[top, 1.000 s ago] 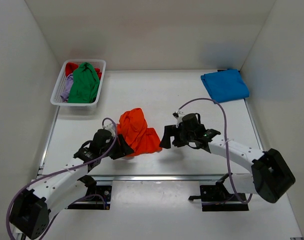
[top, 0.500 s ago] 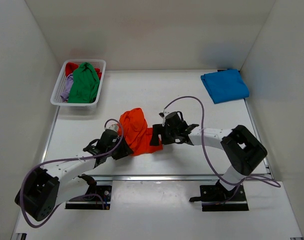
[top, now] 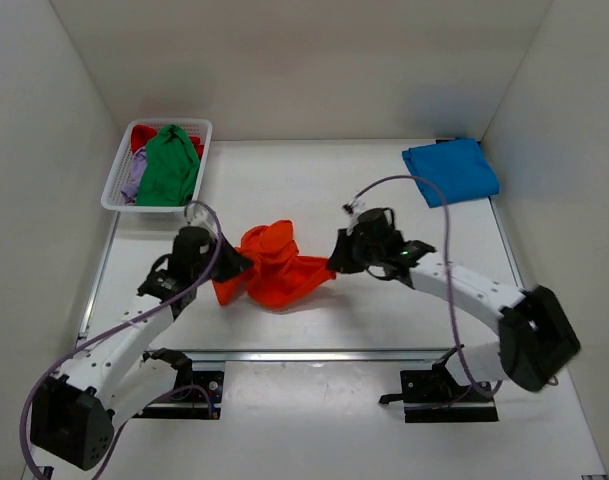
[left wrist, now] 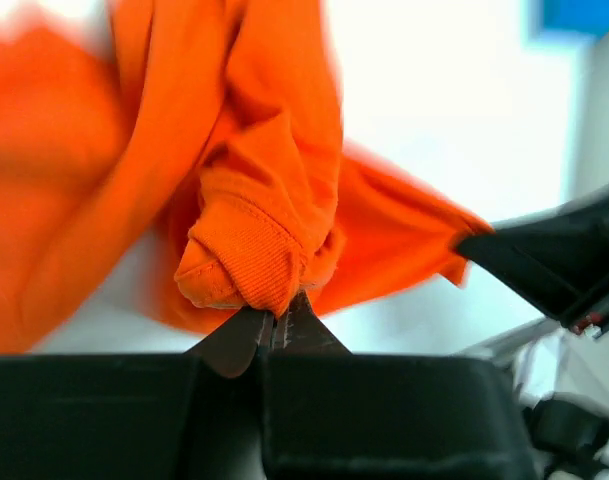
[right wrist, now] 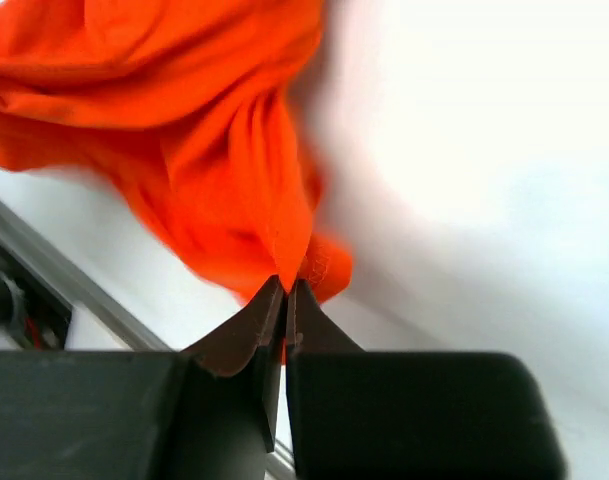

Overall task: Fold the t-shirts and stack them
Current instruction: Flatten out the tshirt

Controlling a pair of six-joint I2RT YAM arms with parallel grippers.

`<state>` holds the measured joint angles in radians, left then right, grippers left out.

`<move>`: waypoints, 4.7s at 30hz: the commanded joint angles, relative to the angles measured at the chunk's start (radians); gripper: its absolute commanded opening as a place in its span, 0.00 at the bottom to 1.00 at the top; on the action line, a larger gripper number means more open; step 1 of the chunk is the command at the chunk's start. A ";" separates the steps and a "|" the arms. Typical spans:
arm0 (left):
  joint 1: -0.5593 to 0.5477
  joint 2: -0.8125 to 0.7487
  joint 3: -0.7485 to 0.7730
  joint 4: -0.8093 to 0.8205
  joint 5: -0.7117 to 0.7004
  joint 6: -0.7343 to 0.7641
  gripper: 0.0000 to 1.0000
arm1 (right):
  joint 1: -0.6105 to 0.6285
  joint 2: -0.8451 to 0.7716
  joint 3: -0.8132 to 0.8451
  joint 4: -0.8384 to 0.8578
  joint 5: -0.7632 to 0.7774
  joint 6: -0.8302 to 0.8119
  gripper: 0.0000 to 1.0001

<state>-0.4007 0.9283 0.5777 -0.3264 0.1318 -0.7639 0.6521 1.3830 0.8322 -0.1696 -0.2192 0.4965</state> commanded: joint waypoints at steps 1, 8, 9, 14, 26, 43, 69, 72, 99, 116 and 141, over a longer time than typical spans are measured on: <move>0.152 -0.048 0.198 -0.107 0.066 0.124 0.00 | -0.176 -0.267 -0.020 -0.076 0.052 -0.052 0.00; 0.146 -0.100 0.497 -0.178 -0.109 0.202 0.00 | -0.549 -0.627 0.065 -0.194 -0.072 -0.143 0.00; 0.142 -0.120 0.529 -0.163 -0.127 0.199 0.00 | -0.601 -0.662 0.080 -0.209 -0.077 -0.159 0.00; 0.178 -0.192 0.652 -0.169 -0.153 0.253 0.00 | -0.828 -0.772 0.182 -0.249 -0.166 -0.185 0.00; 0.180 -0.118 0.998 -0.228 -0.077 0.288 0.00 | -0.830 -0.773 0.513 -0.246 -0.218 -0.151 0.00; 0.050 0.385 1.034 -0.217 0.183 0.252 0.00 | -0.790 -0.553 0.449 -0.244 -0.207 -0.242 0.00; 0.315 0.434 0.652 -0.100 0.393 0.229 0.43 | -0.558 -0.760 0.053 -0.220 -0.476 -0.058 0.00; 0.309 0.390 0.579 -0.073 0.376 0.227 0.46 | -0.317 -0.783 -0.080 -0.202 -0.289 -0.050 0.00; -0.045 -0.031 -0.158 0.216 0.316 -0.070 0.58 | 0.262 -0.154 0.060 0.091 -0.085 -0.033 0.00; -0.128 0.032 -0.200 0.582 0.339 -0.377 0.65 | 0.320 -0.088 0.136 0.094 -0.055 -0.056 0.00; -0.181 0.172 -0.228 0.780 0.480 -0.532 0.00 | 0.310 -0.107 0.223 0.070 0.080 -0.165 0.00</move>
<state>-0.5629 1.1072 0.3565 0.4004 0.5327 -1.2751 0.9684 1.3045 0.9863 -0.1982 -0.2047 0.3794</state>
